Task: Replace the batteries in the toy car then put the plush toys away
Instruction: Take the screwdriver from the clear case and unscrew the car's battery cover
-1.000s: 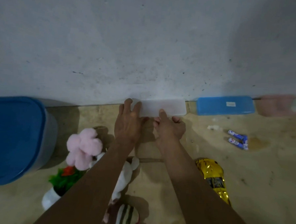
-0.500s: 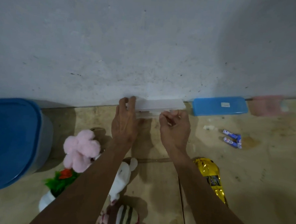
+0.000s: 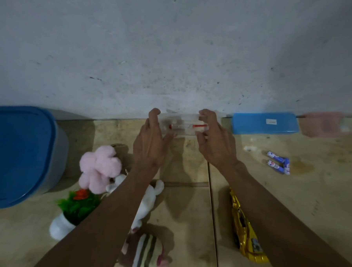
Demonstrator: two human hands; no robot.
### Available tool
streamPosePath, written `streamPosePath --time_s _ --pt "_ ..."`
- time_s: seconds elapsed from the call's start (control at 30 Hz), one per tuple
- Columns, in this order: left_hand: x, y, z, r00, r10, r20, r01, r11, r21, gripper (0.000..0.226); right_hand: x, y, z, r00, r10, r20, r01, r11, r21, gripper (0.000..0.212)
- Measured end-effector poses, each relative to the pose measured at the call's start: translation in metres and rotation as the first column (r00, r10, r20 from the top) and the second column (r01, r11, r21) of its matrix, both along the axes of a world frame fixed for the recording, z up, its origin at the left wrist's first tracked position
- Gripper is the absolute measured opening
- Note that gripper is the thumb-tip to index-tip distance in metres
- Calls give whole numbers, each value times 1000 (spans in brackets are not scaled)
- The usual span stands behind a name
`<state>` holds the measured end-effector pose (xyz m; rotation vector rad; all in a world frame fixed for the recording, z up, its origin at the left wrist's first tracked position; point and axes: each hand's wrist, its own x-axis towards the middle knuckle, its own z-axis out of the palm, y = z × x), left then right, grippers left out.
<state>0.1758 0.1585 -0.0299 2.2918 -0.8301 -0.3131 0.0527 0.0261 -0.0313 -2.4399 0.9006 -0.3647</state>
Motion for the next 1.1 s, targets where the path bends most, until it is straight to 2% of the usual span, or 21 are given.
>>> streamPosePath --time_s 0.17,0.27,0.3,0.37,0.47,0.53,0.63,0.77,0.93,1.03,1.1 --pt "-8 10 -2 1000 9 0 -9 994 113 78 -10 1 2 998 61 11 -62 992 107 75" --pt "-11 18 -2 1000 -11 22 7 990 144 90 -19 5 5 992 126 -1 -126 988 90 82" --pt "-11 20 -2 999 -14 36 8 988 157 93 -20 5 6 993 119 2 -119 989 84 79" --pt "-10 21 -3 998 -27 55 16 982 188 97 -20 5 7 995 104 -7 -103 993 52 60" --pt "-8 19 -1 997 -49 57 35 974 224 103 -14 7 5 975 221 -38 -224 968 -110 27" --pt "-4 17 0 997 -56 47 42 965 257 105 -5 7 2 958 277 -80 -287 939 -189 23" --pt "-1 15 3 996 -76 43 60 953 297 104 14 7 3 939 242 -243 -302 920 -251 28" --pt "-1 12 8 995 -90 30 74 939 337 102 24 8 6 916 227 -332 -312 922 -230 22" --pt "-1 8 9 996 -82 29 64 918 392 103 19 4 5 918 303 -257 -364 900 -241 21" --pt "1 7 9 996 -83 35 61 908 415 103 12 -1 1 937 331 -108 -348 903 -252 32" --pt "1 6 9 995 -86 42 59 898 436 102 7 -1 3 959 284 11 -277 942 -190 32"
